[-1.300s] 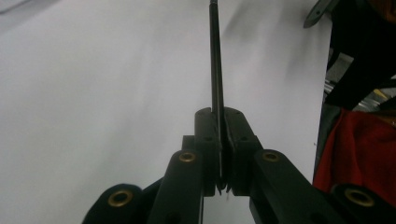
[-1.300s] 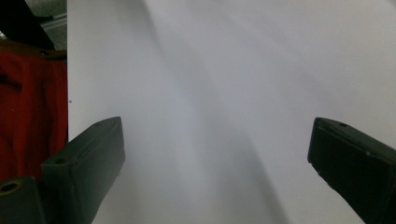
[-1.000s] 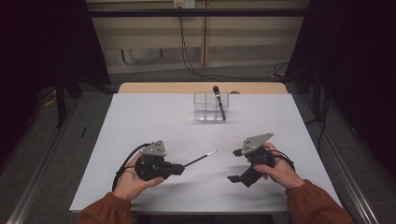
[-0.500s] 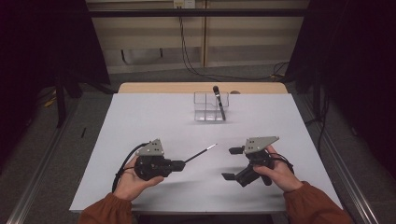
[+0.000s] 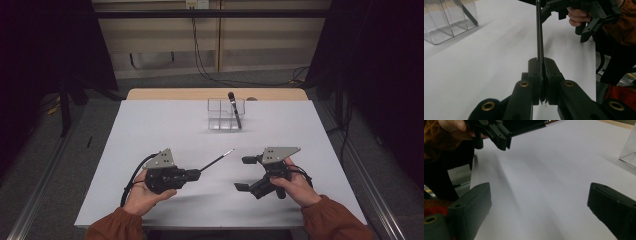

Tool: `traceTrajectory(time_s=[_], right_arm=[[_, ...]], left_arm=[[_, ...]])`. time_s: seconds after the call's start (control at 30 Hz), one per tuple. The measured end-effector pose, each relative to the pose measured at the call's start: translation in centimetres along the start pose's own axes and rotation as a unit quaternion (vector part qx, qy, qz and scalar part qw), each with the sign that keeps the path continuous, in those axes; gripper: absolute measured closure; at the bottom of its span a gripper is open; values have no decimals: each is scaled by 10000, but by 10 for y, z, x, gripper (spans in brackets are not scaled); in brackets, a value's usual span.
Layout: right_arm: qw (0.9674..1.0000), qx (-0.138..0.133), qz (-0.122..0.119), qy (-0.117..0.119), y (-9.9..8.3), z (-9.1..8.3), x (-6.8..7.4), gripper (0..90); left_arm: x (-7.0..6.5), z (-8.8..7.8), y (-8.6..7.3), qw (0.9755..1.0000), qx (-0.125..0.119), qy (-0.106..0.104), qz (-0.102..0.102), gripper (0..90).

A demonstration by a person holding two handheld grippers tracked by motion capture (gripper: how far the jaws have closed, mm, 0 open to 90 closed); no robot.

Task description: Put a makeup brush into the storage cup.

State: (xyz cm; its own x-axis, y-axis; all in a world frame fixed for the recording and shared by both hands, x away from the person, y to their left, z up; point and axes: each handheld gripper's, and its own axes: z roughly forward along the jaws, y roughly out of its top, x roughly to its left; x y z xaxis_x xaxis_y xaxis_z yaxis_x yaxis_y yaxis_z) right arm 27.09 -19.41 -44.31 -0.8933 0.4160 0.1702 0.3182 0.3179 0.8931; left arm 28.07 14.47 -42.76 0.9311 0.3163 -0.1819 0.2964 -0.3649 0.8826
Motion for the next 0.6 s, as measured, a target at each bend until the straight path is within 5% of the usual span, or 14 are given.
traceTrajectory(time_s=[0.27, 0.6], right_arm=[[9986, -475, 91, 234, 5, 0, 3, 64], [9972, -667, 101, 315, 20, 5, 6, 125]], left_arm=[[-1, 2, 0, 9996, -253, -79, -92, 854], [-5, 1, 1, 9987, -512, -16, -44, 854]])
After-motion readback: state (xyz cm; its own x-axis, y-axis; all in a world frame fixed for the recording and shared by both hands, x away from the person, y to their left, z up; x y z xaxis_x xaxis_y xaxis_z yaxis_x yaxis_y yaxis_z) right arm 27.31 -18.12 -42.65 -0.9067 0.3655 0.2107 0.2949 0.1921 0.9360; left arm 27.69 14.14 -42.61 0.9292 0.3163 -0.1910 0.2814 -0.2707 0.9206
